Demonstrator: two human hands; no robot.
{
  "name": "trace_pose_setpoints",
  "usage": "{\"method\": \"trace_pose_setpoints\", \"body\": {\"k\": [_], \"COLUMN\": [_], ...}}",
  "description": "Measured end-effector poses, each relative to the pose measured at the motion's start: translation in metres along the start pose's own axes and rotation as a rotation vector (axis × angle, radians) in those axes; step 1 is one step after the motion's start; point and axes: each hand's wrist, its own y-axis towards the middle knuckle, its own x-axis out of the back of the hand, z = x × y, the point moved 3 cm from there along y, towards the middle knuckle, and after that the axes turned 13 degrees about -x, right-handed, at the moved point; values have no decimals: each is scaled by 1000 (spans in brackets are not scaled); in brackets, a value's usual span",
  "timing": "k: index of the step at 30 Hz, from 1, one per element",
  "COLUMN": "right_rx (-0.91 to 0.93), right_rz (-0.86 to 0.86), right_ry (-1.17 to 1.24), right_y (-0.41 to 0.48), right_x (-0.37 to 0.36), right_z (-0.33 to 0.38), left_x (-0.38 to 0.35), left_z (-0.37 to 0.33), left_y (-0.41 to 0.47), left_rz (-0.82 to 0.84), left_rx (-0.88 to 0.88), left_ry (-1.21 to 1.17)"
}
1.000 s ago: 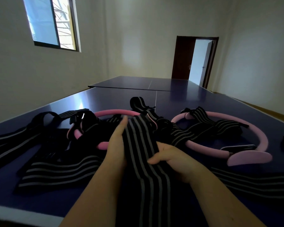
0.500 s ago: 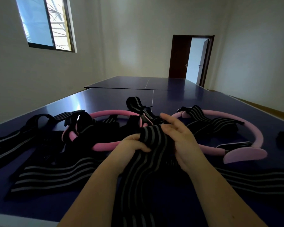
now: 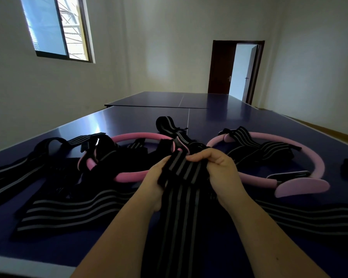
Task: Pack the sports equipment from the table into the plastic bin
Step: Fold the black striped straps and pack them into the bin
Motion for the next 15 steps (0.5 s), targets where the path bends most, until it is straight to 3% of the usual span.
{"method": "trace_pose_setpoints", "body": {"k": [4,9,13,15], "right_rx": [-10,-47,-126,-70], "right_rz": [-39,-2,75,66], "right_ry": [-98,37,-249,-263], "right_y": [4,8,7,6], "right_x": [5,7,5,4], "right_z": [-6,-5,-10,-9], "left_x": [1,5,3,4], "left_z": [2,5,-5,-2], "left_y": [4,9,7,8], "left_rz": [-9,-25,-11,0], "left_rx": [31,-217,-435,-454], "left_ry": [36,249,295,305]}}
